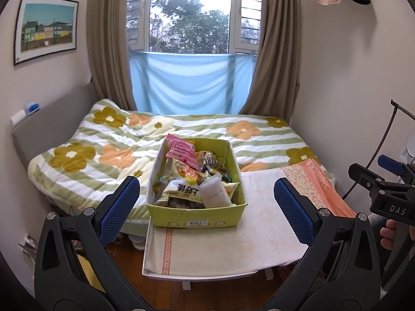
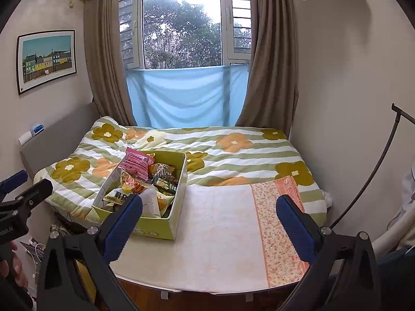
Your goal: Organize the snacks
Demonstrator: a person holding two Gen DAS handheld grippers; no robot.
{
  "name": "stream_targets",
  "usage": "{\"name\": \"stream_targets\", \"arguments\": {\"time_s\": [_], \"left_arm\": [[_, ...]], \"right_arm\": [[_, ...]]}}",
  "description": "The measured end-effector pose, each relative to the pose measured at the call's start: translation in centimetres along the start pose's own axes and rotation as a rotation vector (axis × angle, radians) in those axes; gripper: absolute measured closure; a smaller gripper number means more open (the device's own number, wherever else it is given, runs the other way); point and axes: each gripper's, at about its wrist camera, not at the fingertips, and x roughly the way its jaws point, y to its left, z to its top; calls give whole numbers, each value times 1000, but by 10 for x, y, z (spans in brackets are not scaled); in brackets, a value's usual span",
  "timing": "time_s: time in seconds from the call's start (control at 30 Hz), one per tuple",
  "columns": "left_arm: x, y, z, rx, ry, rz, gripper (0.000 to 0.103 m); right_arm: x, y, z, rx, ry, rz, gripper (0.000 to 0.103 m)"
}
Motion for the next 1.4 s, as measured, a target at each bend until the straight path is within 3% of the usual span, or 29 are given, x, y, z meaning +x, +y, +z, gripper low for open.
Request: {"name": "stream_targets", "arguments": {"time_s": [0.9,1.27,1.4], "left_arm": [[9,-5,-1,-11,-15,2,0],[7,-20,-2,33,-46,81,0],[12,-18,-5,-3,-38,35,0]], "right_arm": [[5,-10,-1,17,20,-9,0],[5,-16,-2,22,24,-11,0],[6,-17,-1,24,31,-7,0]]}}
